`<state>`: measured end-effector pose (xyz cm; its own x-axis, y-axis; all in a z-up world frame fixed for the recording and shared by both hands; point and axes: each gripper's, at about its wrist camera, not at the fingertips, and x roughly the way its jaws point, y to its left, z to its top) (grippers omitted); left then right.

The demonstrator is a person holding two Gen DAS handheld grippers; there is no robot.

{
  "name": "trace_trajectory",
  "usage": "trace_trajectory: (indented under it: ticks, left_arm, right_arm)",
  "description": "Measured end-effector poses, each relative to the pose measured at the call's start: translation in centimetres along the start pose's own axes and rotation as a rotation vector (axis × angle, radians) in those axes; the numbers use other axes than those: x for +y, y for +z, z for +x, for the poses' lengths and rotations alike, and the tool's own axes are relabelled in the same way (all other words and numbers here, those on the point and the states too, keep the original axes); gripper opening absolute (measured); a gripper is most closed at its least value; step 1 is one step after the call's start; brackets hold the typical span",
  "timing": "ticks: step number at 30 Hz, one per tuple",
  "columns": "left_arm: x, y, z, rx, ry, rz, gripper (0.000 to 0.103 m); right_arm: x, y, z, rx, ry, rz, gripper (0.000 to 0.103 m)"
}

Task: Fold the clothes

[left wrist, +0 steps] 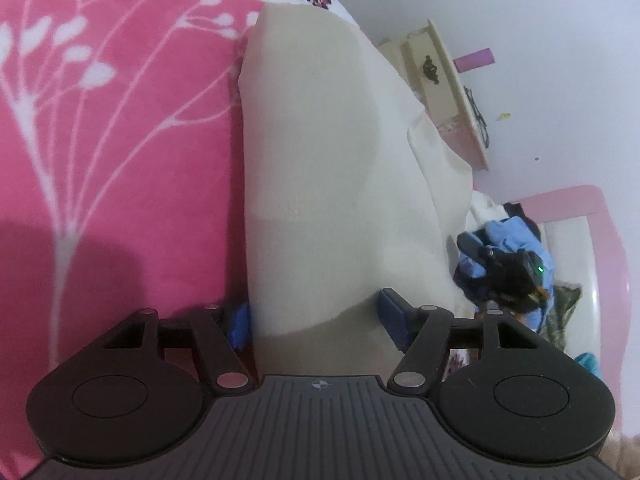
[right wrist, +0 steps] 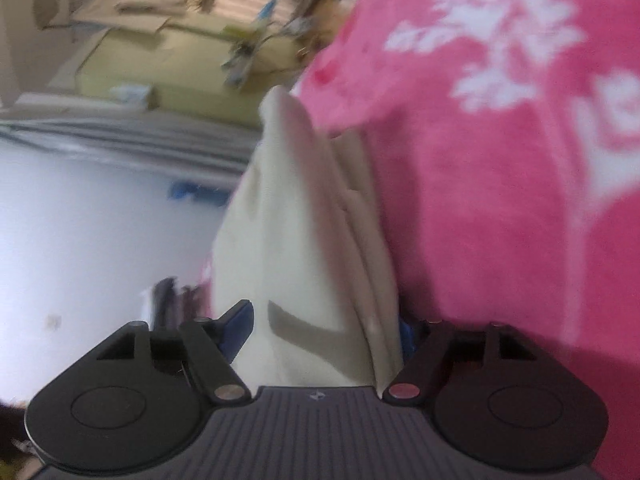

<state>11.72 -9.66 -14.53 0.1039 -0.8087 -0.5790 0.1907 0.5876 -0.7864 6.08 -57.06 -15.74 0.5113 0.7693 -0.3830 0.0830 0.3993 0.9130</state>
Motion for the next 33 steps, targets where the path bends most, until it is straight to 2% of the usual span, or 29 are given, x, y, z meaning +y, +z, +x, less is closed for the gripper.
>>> trace_trajectory:
  ticks: [3, 4, 6, 10, 17, 19, 23, 33]
  left_arm:
    - [0.0, 0.5, 0.5, 0.003, -0.023, -0.014, 0.067]
    - [-0.1, 0.5, 0.6, 0.001, -0.030, -0.013, 0.067]
    - [-0.2, 0.5, 0.4, -0.006, -0.048, -0.013, 0.067]
    - [-0.3, 0.6, -0.6, -0.022, -0.099, -0.035, 0.064]
    - [-0.2, 1.4, -4.3, -0.096, -0.110, -0.064, 0.064]
    - [0.1, 1.6, -6.3, -0.131, -0.099, -0.080, 0.064]
    - [1.3, 1.7, -11.4, -0.219, -0.045, -0.082, 0.064]
    - [7.9, 4.2, -27.8, -0.524, 0.141, -0.159, 0.064]
  right_arm:
    - [-0.1, 1.7, 2.4, 0.065, 0.078, -0.016, 0.069]
    - [0.2, 1.8, 3.2, 0.088, 0.084, -0.026, 0.061]
    - [0.9, 2.1, 4.1, 0.109, 0.078, -0.043, 0.060]
    - [2.2, 1.6, 3.3, 0.070, 0.084, -0.058, 0.051]
    - [6.4, -0.1, 4.2, 0.019, 0.097, -0.097, 0.050]
    - [7.9, -0.5, 5.3, 0.013, 0.103, -0.109, 0.050]
    - [11.7, -0.6, 11.1, 0.068, 0.136, -0.132, 0.051]
    - [20.8, -1.2, 26.4, 0.218, 0.205, -0.193, 0.050]
